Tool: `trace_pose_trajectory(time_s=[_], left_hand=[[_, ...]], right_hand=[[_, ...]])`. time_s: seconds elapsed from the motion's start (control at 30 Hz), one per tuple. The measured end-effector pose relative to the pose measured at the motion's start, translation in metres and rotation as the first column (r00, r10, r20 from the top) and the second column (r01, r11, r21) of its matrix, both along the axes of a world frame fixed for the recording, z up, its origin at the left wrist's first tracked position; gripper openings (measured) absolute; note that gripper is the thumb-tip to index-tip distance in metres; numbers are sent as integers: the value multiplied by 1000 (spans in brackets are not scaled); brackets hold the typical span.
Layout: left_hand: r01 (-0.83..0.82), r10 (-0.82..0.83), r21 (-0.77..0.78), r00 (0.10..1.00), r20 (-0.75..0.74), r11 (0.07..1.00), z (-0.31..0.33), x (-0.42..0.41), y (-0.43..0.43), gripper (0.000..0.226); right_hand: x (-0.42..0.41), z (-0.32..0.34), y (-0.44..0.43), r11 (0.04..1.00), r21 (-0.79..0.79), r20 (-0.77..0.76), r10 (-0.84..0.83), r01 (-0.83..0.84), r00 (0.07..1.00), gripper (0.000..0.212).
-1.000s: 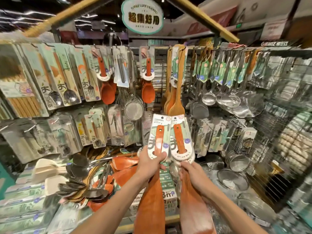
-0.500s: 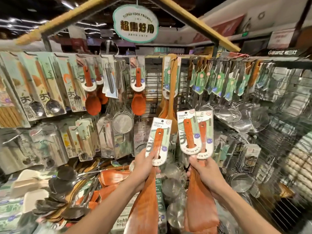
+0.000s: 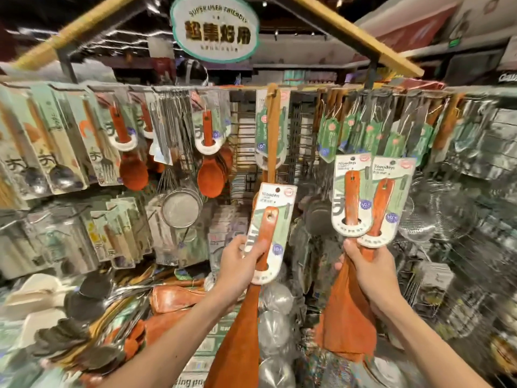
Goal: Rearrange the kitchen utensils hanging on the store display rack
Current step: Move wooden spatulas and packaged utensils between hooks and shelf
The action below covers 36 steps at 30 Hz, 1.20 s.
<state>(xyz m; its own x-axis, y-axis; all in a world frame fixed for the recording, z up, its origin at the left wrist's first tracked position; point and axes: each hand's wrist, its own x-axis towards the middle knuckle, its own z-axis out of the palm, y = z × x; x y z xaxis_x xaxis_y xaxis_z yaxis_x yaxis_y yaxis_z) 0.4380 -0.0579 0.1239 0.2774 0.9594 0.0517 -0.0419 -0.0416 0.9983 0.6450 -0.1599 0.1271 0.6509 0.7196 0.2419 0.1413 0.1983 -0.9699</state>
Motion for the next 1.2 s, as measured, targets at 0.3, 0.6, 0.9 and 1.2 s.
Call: trace_pose_trajectory(time_s=[0.3, 0.6, 0.9, 1.2], left_hand=[[-37, 45, 244, 999, -27, 969, 38, -5, 35, 18], [-50, 28, 401, 998, 59, 915, 91, -1, 77, 8], [-89, 67, 471, 996, 64, 878, 115, 23, 94, 12], [-90, 61, 536, 996, 72, 839, 154, 46, 114, 9]], right_hand=[[-2, 21, 9, 987, 69, 93, -153, 147, 984, 11], [7, 52, 11, 904, 180, 236, -422, 388, 875, 21], [14, 62, 30, 928, 194, 304, -365, 318, 880, 14], [7, 79, 62, 958, 226, 338, -250, 179, 907, 4]])
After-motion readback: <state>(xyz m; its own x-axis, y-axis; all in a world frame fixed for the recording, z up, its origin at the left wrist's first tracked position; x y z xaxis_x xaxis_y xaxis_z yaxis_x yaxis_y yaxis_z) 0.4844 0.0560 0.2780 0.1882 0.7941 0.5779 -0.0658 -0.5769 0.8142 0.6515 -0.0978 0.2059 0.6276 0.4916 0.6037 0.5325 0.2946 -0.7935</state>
